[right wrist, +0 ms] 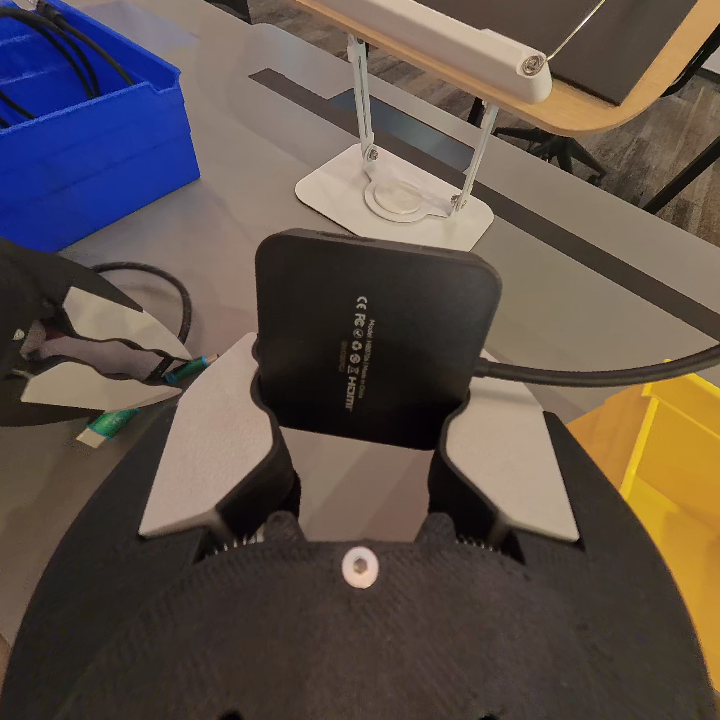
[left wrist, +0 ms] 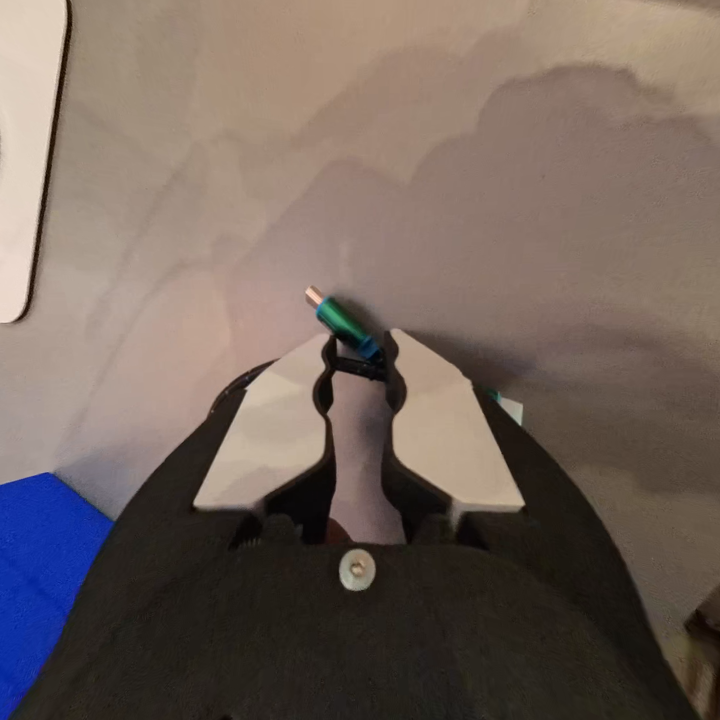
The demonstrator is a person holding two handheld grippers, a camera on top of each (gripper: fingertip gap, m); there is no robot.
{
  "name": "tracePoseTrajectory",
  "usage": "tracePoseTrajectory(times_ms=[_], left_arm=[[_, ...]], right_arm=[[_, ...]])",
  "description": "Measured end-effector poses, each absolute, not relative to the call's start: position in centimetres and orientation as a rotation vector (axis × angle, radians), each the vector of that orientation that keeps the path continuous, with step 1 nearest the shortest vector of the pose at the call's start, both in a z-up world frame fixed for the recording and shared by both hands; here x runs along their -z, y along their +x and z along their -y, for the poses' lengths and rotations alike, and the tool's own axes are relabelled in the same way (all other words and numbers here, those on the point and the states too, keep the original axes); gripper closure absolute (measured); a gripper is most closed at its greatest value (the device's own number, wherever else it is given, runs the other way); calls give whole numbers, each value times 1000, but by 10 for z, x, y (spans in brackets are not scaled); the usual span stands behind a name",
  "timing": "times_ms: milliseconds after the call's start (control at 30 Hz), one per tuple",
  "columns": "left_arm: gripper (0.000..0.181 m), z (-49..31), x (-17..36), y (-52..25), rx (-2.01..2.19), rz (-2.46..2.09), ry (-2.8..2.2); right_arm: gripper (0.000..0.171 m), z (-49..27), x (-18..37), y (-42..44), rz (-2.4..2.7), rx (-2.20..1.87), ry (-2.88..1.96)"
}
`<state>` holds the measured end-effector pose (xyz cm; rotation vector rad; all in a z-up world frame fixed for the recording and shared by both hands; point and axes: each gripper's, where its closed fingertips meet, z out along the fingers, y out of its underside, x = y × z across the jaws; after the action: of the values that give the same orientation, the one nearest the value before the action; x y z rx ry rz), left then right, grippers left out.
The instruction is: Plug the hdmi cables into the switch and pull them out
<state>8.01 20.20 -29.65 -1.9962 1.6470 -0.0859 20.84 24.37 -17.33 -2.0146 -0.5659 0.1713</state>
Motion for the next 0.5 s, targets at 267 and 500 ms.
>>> tracePoseTrajectory(times_ms=[267, 500], left_arm=[[166, -204, 295, 80, 38, -1661, -1834], [170, -220, 263, 72, -190, -1602, -1583]], right_arm=[[83, -242, 172, 208, 572, -173, -2011], [83, -239, 179, 196, 652, -226, -2018]])
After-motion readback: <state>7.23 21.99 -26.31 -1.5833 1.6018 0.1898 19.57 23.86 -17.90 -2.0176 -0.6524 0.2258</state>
